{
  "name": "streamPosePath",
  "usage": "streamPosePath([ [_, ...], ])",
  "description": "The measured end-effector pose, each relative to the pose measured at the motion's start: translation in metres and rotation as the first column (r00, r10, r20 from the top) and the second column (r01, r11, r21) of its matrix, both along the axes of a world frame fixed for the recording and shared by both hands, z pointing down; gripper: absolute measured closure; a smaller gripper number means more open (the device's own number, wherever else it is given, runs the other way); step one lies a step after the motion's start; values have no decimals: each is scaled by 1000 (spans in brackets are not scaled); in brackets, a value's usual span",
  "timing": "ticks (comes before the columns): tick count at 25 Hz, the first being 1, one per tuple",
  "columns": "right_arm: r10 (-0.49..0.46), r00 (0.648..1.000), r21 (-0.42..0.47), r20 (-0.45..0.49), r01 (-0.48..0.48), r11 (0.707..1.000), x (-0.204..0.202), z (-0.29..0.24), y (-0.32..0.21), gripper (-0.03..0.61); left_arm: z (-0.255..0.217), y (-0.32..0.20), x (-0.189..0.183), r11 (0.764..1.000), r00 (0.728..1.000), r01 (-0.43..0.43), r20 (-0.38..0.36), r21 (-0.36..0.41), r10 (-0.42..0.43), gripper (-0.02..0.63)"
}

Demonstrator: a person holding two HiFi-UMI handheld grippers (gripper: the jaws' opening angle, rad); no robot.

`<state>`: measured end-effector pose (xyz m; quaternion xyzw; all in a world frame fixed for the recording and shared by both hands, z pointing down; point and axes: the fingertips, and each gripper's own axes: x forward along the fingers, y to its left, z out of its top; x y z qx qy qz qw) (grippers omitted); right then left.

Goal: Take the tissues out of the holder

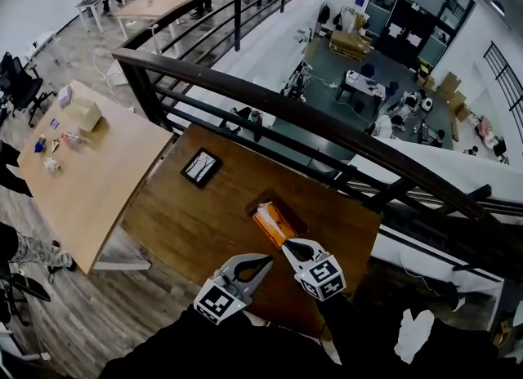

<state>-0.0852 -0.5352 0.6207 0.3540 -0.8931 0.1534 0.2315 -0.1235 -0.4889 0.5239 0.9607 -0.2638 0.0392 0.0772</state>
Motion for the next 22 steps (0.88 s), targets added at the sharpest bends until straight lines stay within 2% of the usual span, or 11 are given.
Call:
streamPosePath([
  [3, 15, 999, -60, -47, -18, 998, -2, 29, -25, 531, 20, -19, -4, 1000, 999, -28, 25, -1, 28, 605],
  [7, 35, 994, -147, -103, -50, 988, -2, 66, -55, 487, 42, -43, -7, 998, 999, -46, 22, -37, 47, 604],
  [13, 20, 976, -290, -217, -84, 953, -3, 129, -76, 380, 72, -68, -7, 994, 996, -75, 48, -80, 79, 605],
  [16, 14, 963, -338, -269, -108, 935, 0, 152, -84, 330, 82, -78, -10, 992, 994, -85, 57, -95, 90, 604],
  [22, -2, 945, -399, -328, -136, 907, 0, 180, -95, 287, 94, -94, -23, 988, 993, -94, 62, -121, 103, 604],
])
